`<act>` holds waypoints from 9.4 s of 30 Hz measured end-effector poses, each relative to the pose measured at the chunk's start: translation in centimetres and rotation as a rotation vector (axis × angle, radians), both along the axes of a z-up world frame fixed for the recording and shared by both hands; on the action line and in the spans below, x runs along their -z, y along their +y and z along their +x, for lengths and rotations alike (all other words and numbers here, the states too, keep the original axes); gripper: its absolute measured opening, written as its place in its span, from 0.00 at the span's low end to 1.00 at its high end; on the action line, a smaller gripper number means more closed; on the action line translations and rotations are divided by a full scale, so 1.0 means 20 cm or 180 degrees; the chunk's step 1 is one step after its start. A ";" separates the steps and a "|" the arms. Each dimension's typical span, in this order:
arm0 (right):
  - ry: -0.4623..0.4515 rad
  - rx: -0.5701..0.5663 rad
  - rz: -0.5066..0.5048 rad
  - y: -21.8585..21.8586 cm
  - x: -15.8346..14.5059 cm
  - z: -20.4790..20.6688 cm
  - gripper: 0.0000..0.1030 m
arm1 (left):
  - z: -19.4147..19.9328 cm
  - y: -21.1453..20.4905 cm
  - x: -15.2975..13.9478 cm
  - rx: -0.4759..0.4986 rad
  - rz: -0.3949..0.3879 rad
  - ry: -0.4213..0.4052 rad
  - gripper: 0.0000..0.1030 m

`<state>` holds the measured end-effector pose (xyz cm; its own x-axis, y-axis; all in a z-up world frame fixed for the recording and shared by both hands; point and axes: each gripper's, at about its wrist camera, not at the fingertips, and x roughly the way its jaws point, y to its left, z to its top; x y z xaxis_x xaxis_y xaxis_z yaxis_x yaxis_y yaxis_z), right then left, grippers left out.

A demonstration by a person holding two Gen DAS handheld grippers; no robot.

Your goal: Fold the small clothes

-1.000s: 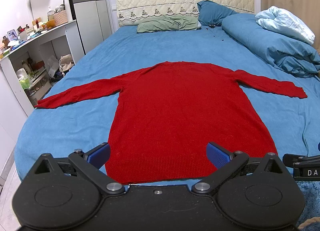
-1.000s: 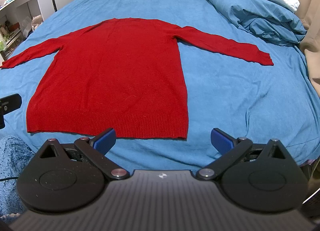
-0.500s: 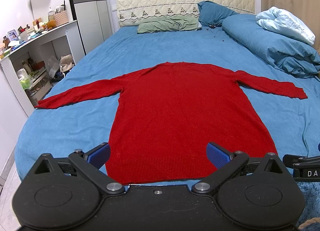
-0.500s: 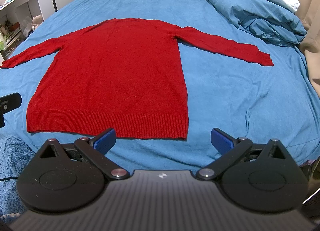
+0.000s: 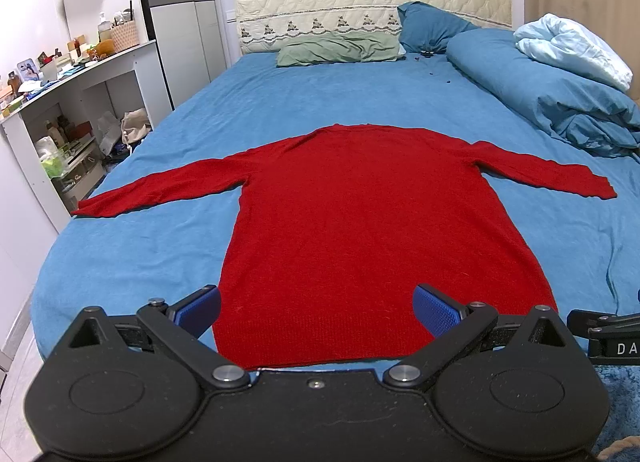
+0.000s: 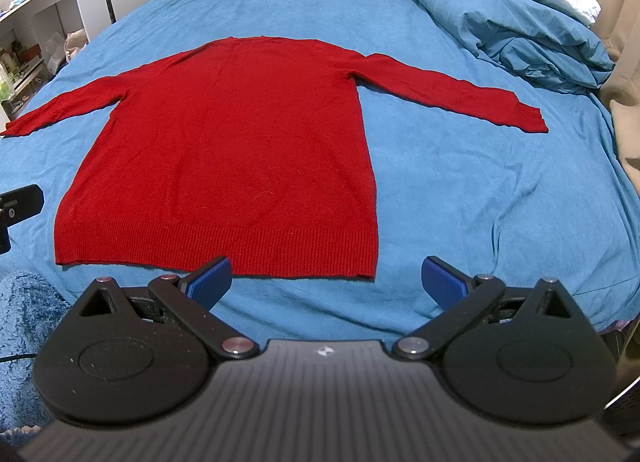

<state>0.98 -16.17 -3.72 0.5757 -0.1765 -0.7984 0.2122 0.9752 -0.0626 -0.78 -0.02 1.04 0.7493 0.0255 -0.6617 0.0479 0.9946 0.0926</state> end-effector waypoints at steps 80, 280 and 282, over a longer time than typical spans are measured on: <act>-0.1468 0.1513 0.1002 -1.95 0.48 1.38 0.23 | 2.22 -0.86 0.66 0.0889 -0.0515 0.0696 1.00; -0.0859 -0.0867 0.1222 0.00 0.41 2.12 1.00 | 1.94 0.84 -0.02 -0.0025 -0.0852 -0.1281 0.03; -0.0891 -0.0758 0.1174 -0.11 0.39 2.09 1.00 | 1.97 0.57 0.03 0.0276 -0.0834 -0.1185 0.03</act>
<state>42.81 -18.32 -11.53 0.7661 0.2492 -0.5925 -0.0587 0.9450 0.3217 38.70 11.40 0.53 0.9291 -0.1800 -0.3231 0.1430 0.9805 -0.1348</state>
